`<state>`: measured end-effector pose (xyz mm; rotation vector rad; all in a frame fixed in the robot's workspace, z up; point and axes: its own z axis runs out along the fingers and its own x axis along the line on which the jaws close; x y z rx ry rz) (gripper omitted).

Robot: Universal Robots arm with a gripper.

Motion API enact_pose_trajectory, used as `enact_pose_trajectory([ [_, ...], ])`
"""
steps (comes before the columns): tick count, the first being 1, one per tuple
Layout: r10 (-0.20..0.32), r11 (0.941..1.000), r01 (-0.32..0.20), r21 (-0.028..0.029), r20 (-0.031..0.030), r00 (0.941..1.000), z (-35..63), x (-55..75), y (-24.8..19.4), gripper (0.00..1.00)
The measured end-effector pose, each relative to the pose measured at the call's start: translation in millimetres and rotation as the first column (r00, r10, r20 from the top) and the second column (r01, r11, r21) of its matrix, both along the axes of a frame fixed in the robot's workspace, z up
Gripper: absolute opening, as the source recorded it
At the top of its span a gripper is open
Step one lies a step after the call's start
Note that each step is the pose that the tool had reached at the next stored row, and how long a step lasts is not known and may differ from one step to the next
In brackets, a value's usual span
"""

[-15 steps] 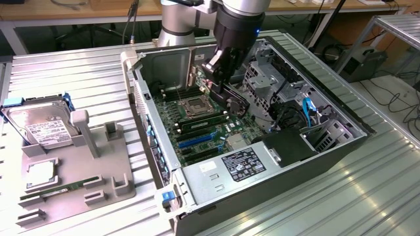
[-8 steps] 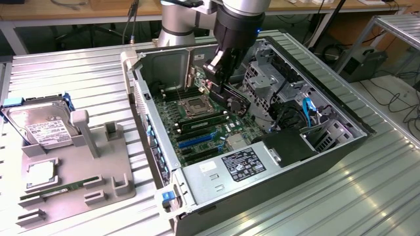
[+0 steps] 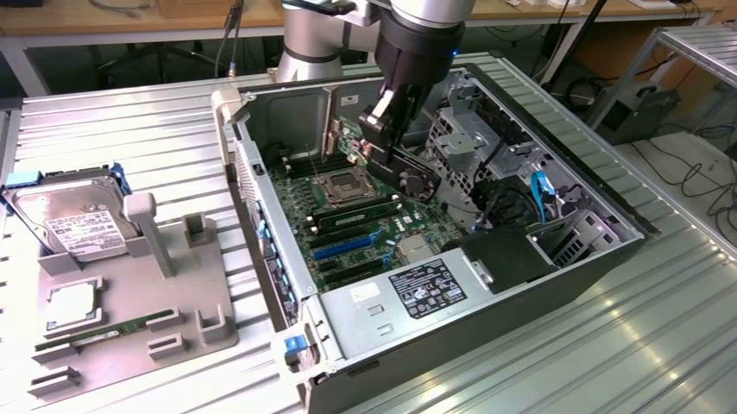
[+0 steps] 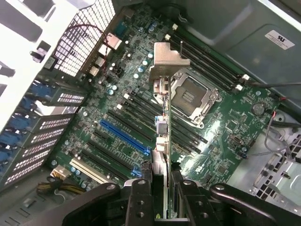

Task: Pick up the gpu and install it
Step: 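Insert the gpu into the slot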

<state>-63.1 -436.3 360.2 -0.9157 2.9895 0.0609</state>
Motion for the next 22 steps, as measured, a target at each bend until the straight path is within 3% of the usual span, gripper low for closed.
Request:
enact_pose_trajectory([
  [10,0.071,0.9975,-0.071,-0.0001,0.0000,0.9975,0.0,0.0,0.0,0.26],
  [22,0.159,0.9873,-0.159,0.0000,0.0000,0.9873,0.0,0.1,0.0,0.26],
])
